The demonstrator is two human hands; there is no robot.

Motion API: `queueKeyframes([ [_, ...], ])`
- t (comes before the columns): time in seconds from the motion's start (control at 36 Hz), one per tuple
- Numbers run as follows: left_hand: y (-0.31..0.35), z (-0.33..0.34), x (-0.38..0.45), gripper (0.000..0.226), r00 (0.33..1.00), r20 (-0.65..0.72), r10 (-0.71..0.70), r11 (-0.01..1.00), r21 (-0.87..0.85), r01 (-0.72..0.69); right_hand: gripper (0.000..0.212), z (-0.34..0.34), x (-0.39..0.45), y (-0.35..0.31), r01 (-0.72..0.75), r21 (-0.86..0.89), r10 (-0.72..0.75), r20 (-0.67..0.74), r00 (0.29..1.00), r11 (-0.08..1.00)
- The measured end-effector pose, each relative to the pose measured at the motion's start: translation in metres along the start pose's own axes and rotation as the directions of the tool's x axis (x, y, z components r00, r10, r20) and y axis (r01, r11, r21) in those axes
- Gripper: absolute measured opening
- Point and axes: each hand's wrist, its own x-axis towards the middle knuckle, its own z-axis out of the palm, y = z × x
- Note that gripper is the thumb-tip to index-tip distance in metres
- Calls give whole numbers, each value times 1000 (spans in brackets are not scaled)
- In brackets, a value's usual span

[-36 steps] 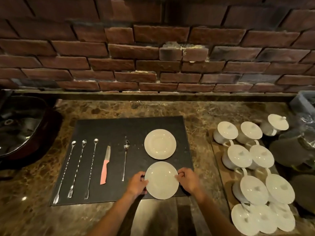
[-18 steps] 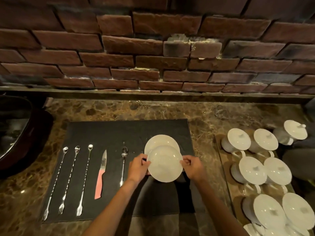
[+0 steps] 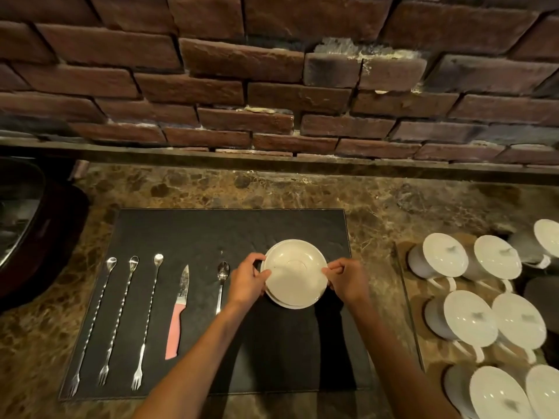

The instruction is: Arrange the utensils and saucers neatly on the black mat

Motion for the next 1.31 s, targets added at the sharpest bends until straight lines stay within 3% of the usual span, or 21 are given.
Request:
queueKeyframes([
  [0.19,-1,-3,1,43,1000,23,-19,990,139,16,19,1,-1,-1,-47,32,47,-2,999,998],
  [0.28,-1,-1,1,27,996,72,-55,995,86,49,7,0,-3,-1,-7,39,4,89,996,999],
  [0.44,-4,0,-9,5,993,92,-70,997,-15,72,15,-7,-10,1,-9,98,-7,161,987,995],
  [0.89,-32,2,-78,7,984,152,-90,995,-37,97,12,-10,-81,29,-111,119,83,215,973,987],
  [1.31,-41,-1,-79,12,976,177,-124,992,15,123,17,-3,-81,36,-132,159,92,240,966,978],
])
